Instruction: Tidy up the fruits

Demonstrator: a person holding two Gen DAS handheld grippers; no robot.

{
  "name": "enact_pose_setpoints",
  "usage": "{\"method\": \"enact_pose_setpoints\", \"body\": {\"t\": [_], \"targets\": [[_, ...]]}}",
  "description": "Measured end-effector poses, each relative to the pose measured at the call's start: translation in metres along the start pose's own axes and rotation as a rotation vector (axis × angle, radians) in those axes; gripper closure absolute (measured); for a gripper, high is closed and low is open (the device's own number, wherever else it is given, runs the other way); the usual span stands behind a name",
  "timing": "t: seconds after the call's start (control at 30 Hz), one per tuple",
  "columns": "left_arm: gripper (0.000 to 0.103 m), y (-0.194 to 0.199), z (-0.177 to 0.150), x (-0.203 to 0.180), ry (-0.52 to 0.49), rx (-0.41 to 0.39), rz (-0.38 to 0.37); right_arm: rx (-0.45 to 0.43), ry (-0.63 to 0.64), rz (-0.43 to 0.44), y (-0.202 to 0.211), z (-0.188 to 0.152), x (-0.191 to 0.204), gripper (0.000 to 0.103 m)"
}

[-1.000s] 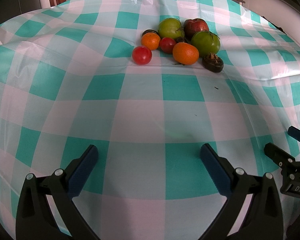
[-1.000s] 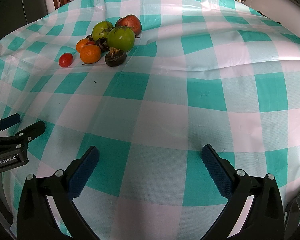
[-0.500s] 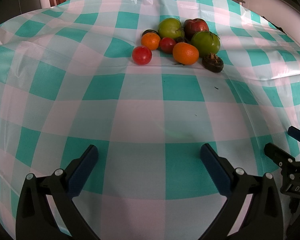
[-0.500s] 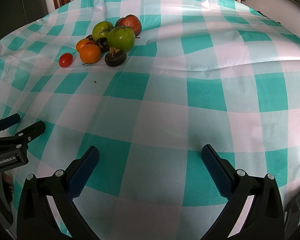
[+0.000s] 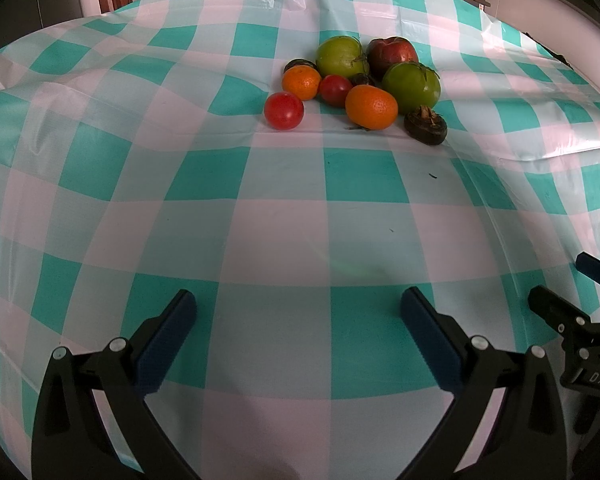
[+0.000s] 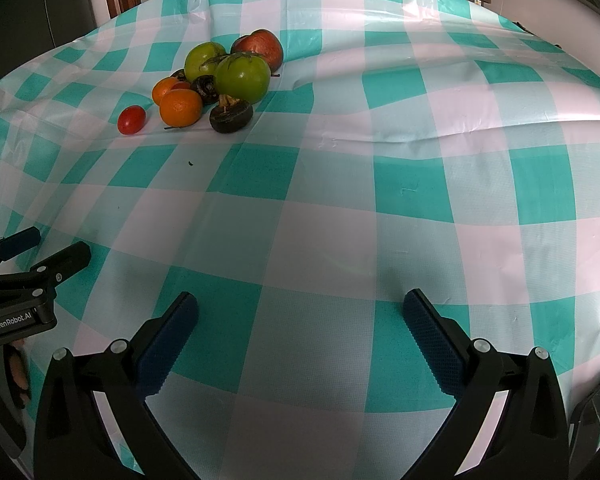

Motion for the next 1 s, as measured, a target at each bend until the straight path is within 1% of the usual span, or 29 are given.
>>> {"method": "enact_pose_setpoints", "body": {"t": [0.23,0.4,0.47,0.57,0.6,0.67,0.7,0.77,0.8,0.9,0.97,1.0], "targets": [[0.001,0.0,0.0,0.0,0.0,0.0,0.0,0.008,0.004,0.002,-0.001,-0.001,0.0,0.004],[0.001,0.001,-0.001,-0.001,-0.002,0.0,0.0,0.024,0.019,0.027,-0.01,0.011,0.012,0.004],[0.001,0.001,0.0,-0.001,-0.009,0.003,-0.006,0.027,0.015,0.066,-0.018,0.022,0.021,0.004],[0.001,0.0,0.002,0.003,-0.028,0.012,-0.02,0.029,0.034,0.069,-0.03,0.036,0.032,0.004],[0.001,0.001,0.002,0.006,-0.021,0.014,-0.019,0.029,0.04,0.08,-0.035,0.044,0.036,0.004],[0.001,-0.001,0.001,0.016,0.026,0.023,0.003,0.027,0.046,0.105,-0.046,0.06,0.044,0.005],[0.001,-0.002,0.002,0.021,0.047,0.019,-0.005,0.021,0.05,0.115,-0.05,0.068,0.048,0.006],[0.001,-0.001,0.005,0.036,0.095,-0.014,-0.026,0.015,0.076,0.135,-0.06,0.083,0.059,0.016],[0.001,-0.003,0.008,0.042,0.103,-0.021,-0.022,0.016,0.089,0.124,-0.066,0.089,0.064,0.024],[0.001,-0.012,0.022,0.055,0.083,-0.025,0.003,0.011,0.125,0.103,-0.079,0.102,0.075,0.028],[0.002,-0.022,0.035,0.059,0.047,-0.026,0.002,0.006,0.148,0.113,-0.083,0.109,0.078,0.032],[0.005,-0.027,0.042,0.061,0.036,-0.027,-0.005,0.004,0.154,0.12,-0.085,0.112,0.078,0.036]]}}
Point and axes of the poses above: each gripper's, at about its wrist camera, not at the fingertips, and y roughly against the way its jaws point, x to its left, z to its top, the point moved 3 cm from there along -y, roughly the way its jaws point, and after that the axes turned 13 degrees about -y, right-handed, at the moved point
